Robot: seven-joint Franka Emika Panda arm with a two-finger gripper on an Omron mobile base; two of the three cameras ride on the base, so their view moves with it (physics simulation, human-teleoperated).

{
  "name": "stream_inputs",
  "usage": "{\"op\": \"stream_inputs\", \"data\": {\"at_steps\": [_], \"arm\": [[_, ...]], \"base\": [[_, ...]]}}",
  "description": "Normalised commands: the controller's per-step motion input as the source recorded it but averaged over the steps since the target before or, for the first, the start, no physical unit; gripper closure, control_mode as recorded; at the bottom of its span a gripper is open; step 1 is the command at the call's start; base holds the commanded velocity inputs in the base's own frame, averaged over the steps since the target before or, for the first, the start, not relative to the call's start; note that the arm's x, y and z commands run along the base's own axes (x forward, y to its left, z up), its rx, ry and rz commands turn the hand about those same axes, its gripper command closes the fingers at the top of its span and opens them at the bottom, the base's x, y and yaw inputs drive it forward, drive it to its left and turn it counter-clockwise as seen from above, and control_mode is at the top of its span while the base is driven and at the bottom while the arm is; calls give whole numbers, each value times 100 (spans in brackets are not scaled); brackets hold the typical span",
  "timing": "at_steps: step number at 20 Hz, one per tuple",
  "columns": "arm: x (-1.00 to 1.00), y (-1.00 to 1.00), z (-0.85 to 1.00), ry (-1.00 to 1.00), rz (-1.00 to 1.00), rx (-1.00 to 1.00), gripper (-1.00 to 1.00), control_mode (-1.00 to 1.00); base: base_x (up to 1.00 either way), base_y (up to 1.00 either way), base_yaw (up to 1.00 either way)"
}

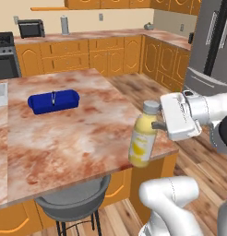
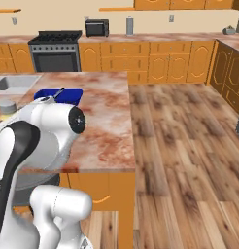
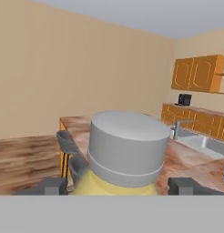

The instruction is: Place the drinks on the dining counter in a tight cluster.

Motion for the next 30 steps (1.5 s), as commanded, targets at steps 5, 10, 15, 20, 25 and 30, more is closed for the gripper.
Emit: {"op": "stream_inputs", "data": {"at_steps": [5, 10, 15, 20, 25, 30], "arm": [[90, 80, 28, 51, -9, -26, 100, -100], [95, 24, 0, 17, -1, -16, 100, -100], [100, 7, -11, 0, 0, -8, 100, -100], [100, 7, -35, -5, 0, -1, 100, -100], [100, 34, -72, 0, 0, 0, 100, -100], [82, 43, -99, 0, 0, 2, 100, -100]], "base": [[0, 0, 0], [0, 0, 0], [0, 0, 0], [0, 0, 0], [0, 0, 0], [0, 0, 0]]}}
